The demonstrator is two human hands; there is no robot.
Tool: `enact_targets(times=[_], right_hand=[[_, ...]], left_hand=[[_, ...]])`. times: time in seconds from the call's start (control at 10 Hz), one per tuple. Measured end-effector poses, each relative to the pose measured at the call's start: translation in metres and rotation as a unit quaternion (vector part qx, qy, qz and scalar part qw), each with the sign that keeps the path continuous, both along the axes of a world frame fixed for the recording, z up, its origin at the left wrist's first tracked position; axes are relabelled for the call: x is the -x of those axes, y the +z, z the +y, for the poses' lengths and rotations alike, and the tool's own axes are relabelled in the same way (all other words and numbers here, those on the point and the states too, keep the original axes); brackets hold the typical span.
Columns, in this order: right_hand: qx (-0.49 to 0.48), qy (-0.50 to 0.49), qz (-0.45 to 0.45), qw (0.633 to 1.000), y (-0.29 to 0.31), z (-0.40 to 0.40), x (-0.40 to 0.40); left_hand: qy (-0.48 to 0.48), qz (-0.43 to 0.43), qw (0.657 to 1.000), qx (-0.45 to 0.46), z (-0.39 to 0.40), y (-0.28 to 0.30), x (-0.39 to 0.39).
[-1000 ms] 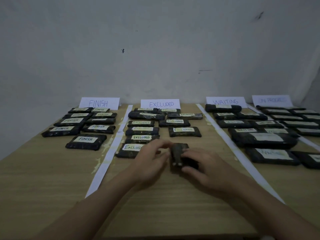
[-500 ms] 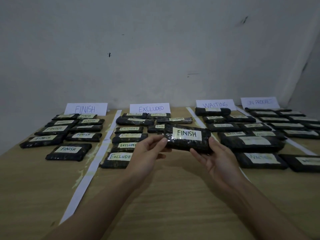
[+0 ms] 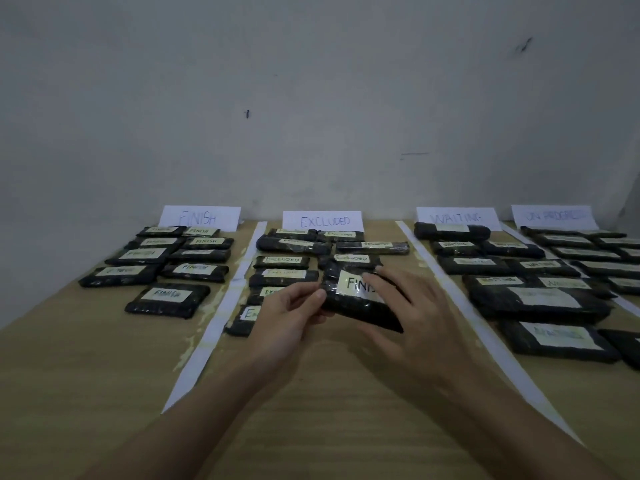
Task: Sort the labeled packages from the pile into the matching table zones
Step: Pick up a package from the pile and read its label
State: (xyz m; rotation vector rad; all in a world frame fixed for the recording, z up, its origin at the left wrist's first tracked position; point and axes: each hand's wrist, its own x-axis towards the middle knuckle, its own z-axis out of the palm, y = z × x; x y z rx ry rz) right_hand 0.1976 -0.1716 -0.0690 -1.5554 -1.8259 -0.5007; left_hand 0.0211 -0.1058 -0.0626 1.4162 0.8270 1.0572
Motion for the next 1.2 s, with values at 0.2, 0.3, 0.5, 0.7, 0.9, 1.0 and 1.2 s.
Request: enact_targets(times=[0.2, 0.3, 0.5, 0.7, 0.9, 1.0, 1.2], right_hand=[[0.006, 0.086, -0.054, 0.995, 0.019, 0.039, 0.05], [0.018, 0.135, -0.048, 0.99, 0.026, 0.066, 0.089], [0.102, 0.225, -0.009, 0.969, 0.026, 0.126, 0.189], [0.195, 0.241, -0.019, 0.951, 0.012, 0.18, 0.282], [0.222, 0.233, -0.049, 0.945, 0.004, 0.209, 0.328], [0.246, 0.23, -0.07, 0.939, -0.001, 0.218, 0.335], [0.268, 0.228, -0.106, 0.93, 0.0, 0.217, 0.328]], left_hand=[[0.055, 0.053, 0.996, -0.046, 0.009, 0.016, 0.065], [0.102, 0.14, 0.979, -0.105, 0.016, 0.013, 0.114], [0.147, 0.42, 0.869, -0.219, 0.025, -0.021, 0.219], [0.085, 0.523, 0.804, -0.27, 0.018, -0.038, 0.255], [0.099, 0.493, 0.81, -0.302, 0.021, -0.045, 0.254], [0.114, 0.48, 0.812, -0.312, 0.022, -0.046, 0.254], [0.112, 0.477, 0.822, -0.29, 0.02, -0.041, 0.252]])
